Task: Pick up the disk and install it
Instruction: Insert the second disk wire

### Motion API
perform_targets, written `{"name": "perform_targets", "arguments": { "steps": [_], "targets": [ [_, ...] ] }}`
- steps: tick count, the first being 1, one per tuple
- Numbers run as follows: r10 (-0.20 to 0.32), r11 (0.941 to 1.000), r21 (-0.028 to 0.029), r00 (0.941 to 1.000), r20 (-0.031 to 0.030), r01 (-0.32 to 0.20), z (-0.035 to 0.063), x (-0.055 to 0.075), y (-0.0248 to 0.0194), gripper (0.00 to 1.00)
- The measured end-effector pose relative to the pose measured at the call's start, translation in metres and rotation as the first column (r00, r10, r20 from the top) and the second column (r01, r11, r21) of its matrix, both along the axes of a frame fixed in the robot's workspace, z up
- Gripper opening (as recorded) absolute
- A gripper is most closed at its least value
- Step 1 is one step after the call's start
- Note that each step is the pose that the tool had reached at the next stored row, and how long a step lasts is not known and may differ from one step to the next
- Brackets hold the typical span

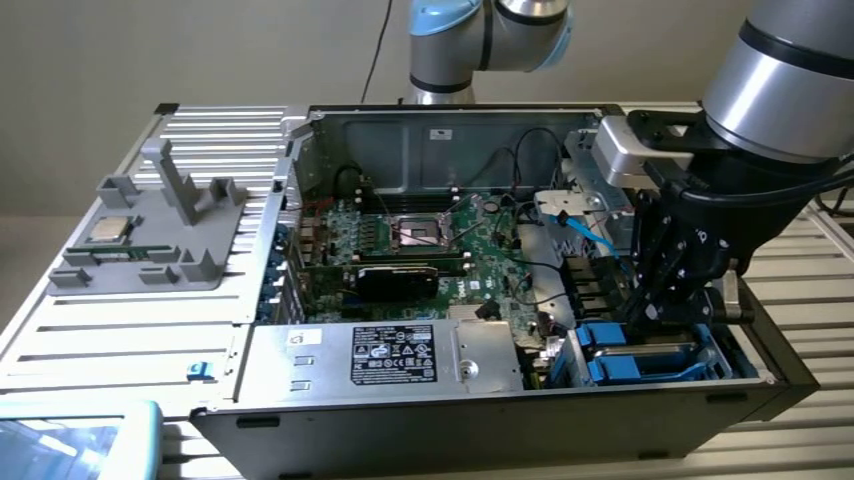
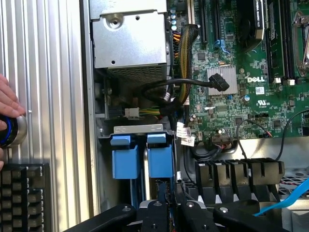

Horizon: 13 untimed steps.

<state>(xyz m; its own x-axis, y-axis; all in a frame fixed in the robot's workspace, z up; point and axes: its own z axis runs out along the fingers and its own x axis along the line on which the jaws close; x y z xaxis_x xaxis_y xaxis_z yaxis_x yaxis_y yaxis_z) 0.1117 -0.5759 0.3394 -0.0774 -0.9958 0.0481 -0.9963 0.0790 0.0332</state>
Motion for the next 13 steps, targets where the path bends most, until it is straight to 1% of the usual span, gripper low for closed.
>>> {"name": "perform_targets", "arguments": {
  "steps": [13],
  "targets": [
    [0.0,1.0,0.0001,1.0,0.0,0.0,-0.0001,0.0011,-0.0004,0.16]
  ]
}}
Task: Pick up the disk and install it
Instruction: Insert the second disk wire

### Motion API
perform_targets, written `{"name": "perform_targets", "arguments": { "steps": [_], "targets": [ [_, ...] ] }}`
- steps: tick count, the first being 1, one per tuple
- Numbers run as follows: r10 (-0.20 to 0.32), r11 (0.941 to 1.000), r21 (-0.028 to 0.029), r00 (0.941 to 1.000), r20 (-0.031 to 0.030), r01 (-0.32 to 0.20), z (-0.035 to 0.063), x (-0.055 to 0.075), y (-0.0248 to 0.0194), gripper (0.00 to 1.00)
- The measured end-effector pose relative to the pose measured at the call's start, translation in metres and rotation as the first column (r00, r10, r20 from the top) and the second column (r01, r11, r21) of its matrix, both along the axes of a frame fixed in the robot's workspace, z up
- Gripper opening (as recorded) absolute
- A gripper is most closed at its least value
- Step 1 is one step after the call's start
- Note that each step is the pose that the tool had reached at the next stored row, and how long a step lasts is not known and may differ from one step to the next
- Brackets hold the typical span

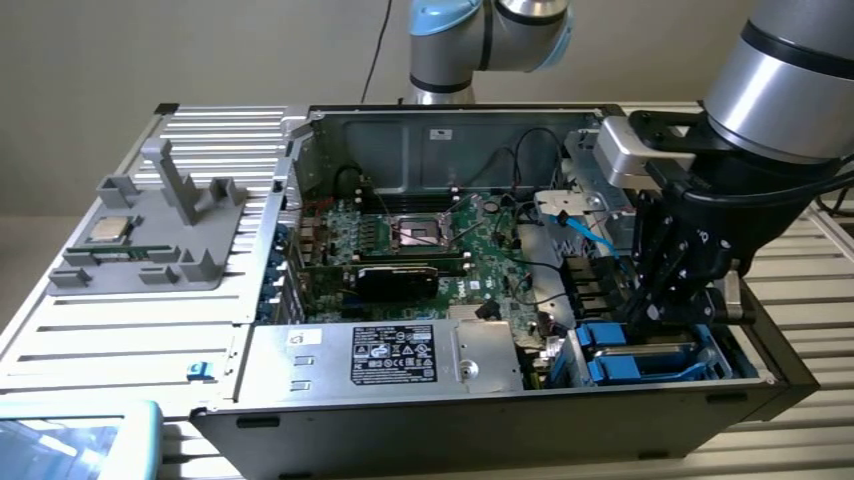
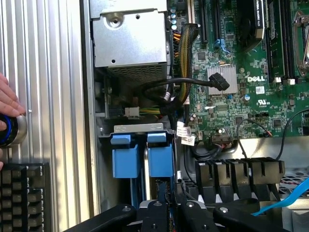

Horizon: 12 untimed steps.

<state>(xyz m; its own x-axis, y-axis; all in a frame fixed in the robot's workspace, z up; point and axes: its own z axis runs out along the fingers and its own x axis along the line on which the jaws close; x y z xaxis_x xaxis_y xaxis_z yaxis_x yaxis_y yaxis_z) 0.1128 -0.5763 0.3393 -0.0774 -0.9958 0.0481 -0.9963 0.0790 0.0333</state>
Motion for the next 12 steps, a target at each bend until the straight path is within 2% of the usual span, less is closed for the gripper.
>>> {"name": "perform_targets", "arguments": {
  "steps": [12],
  "targets": [
    [0.0,1.0,0.0,1.0,0.0,0.0,-0.0002,0.0007,-0.0013,0.16]
  ]
}}
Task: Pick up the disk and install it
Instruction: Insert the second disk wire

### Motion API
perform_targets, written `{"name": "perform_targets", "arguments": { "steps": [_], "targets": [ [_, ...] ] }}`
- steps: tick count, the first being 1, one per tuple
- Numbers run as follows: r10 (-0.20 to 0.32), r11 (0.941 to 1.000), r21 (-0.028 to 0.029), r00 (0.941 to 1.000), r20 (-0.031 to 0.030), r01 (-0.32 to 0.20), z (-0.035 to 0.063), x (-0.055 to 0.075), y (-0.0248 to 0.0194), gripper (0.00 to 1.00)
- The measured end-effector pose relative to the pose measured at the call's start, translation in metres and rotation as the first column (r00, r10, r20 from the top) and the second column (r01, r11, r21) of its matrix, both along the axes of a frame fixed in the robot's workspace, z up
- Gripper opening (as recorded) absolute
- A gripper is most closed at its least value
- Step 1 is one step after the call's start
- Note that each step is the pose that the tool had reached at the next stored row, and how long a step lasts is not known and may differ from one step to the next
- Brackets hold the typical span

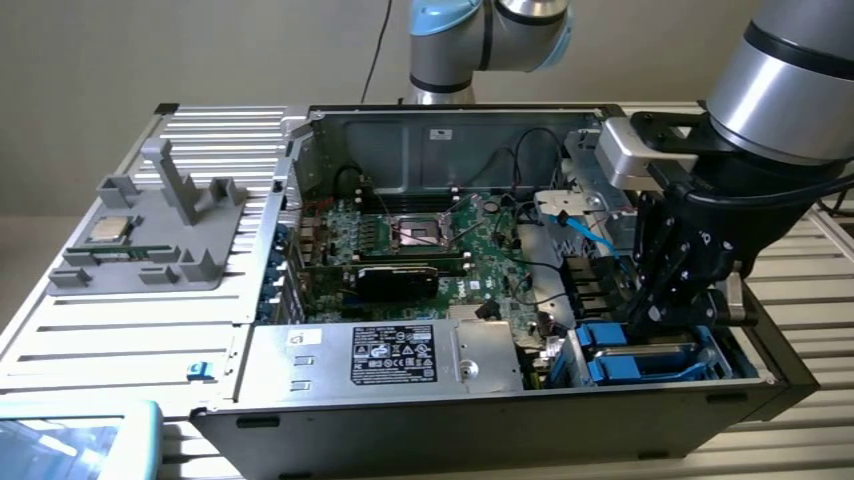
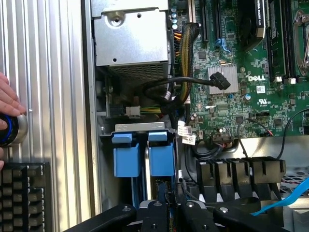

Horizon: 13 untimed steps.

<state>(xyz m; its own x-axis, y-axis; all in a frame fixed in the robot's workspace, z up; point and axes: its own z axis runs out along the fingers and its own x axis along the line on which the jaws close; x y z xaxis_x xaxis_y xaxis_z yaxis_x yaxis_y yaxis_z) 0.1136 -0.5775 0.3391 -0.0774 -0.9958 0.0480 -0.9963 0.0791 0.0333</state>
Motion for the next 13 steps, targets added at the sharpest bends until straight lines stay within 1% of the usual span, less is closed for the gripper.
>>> {"name": "perform_targets", "arguments": {
  "steps": [13],
  "targets": [
    [0.0,1.0,-0.0002,1.0,0.0002,0.0,-0.0006,0.0003,-0.0009,0.16]
  ]
}}
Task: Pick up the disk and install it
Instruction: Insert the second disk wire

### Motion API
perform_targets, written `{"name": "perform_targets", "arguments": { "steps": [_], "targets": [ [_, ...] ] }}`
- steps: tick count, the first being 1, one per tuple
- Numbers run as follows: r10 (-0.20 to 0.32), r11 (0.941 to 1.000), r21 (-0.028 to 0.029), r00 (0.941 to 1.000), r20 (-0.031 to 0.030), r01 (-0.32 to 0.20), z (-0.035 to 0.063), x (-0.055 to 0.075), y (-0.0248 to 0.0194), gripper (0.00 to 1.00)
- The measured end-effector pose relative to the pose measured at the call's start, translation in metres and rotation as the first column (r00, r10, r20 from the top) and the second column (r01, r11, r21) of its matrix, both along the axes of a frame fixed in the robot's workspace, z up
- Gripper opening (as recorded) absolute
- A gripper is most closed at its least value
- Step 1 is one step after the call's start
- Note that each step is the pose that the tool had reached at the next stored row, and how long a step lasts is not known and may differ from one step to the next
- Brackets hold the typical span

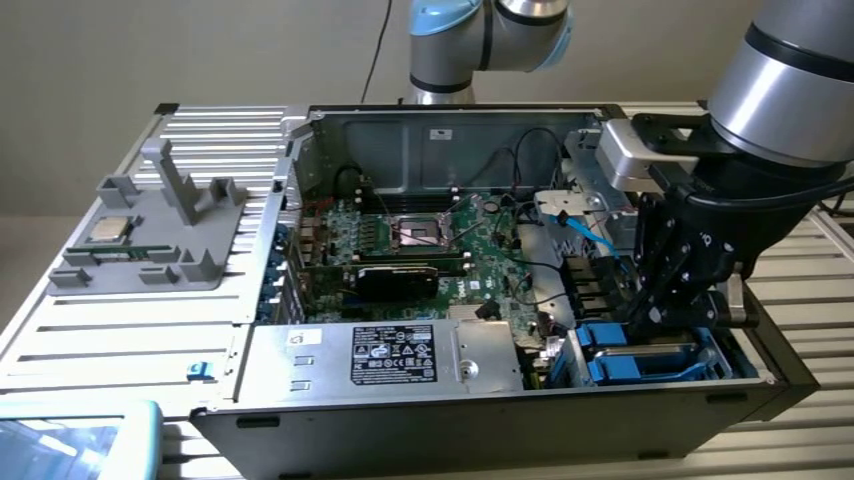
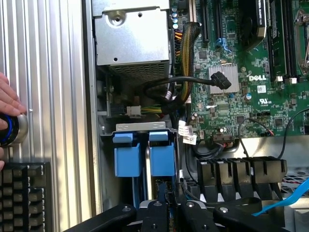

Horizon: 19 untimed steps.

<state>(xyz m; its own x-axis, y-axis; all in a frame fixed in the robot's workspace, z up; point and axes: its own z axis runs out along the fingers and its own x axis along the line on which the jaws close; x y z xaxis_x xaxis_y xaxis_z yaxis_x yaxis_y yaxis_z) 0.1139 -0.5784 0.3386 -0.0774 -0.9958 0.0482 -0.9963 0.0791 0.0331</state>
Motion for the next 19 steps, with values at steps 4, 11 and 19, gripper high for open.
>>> {"name": "perform_targets", "arguments": {
  "steps": [4,11,19],
  "targets": [
    [0.0,1.0,0.0001,1.0,0.0003,0.0,-0.0001,0.0,0.0,0.16],
    [0.0,1.0,0.0002,1.0,0.0015,0.0,-0.0008,0.0001,0.0001,0.16],
    [0.0,1.0,0.0001,1.0,0.0018,0.0,-0.0013,0.0002,0.0,0.16]
  ]
}}
